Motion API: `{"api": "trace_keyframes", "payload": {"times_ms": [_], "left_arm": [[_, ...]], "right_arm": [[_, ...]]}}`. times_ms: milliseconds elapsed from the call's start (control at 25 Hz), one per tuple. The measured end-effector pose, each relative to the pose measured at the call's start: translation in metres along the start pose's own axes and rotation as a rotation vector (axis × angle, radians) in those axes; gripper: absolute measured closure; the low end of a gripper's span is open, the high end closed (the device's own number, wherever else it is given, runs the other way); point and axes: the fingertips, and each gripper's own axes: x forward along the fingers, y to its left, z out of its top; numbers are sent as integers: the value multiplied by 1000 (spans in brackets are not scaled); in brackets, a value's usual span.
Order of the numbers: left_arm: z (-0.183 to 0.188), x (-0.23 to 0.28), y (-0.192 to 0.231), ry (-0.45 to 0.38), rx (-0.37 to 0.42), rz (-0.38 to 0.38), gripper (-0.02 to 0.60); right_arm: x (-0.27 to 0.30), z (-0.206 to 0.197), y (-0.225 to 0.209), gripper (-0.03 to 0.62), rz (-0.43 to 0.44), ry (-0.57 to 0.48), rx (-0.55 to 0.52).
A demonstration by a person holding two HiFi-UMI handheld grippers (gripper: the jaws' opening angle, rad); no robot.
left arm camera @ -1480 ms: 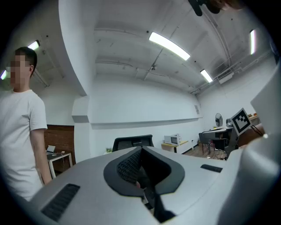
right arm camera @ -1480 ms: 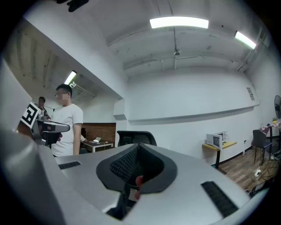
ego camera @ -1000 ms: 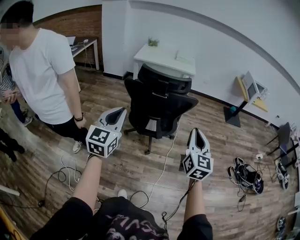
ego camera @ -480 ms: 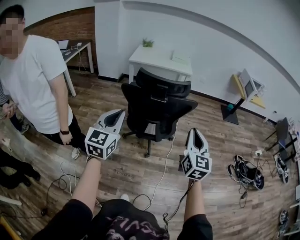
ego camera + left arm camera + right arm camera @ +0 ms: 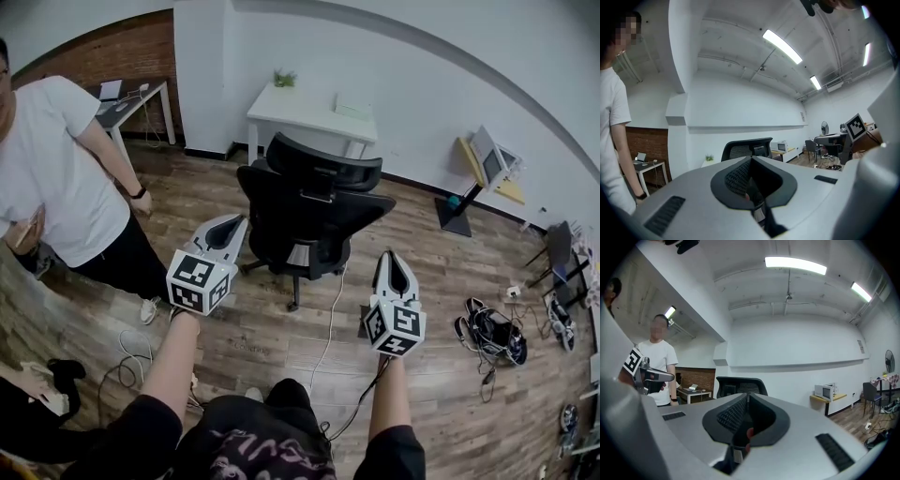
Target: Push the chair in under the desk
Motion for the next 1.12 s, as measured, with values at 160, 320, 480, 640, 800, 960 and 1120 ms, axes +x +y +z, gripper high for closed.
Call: {"api": "trace_keyframes", "payload": {"times_ms": [160, 320, 480, 640, 800, 960, 1120], "left_arm": [[-6, 10, 9, 6, -7, -5, 566], [-13, 27, 20, 11, -11, -7, 566], [-21, 47, 29, 22, -14, -2, 566], [-29, 71, 42, 41, -7, 8, 566], [-42, 99, 49, 66, -1, 19, 566], [-52, 131, 59, 94, 3, 35, 566], [-58, 163, 75, 116, -6, 61, 566]], "right_arm": [[14, -5, 1, 566, -3, 5, -6], [34, -11, -1, 566, 0, 9, -12], [58, -18, -10, 566, 5, 16, -14], [85, -24, -18, 565, 16, 25, -29], [113, -38, -33, 565, 31, 45, -37], [146, -49, -53, 565, 30, 53, -19], [181, -60, -64, 565, 52, 75, -11]]}}
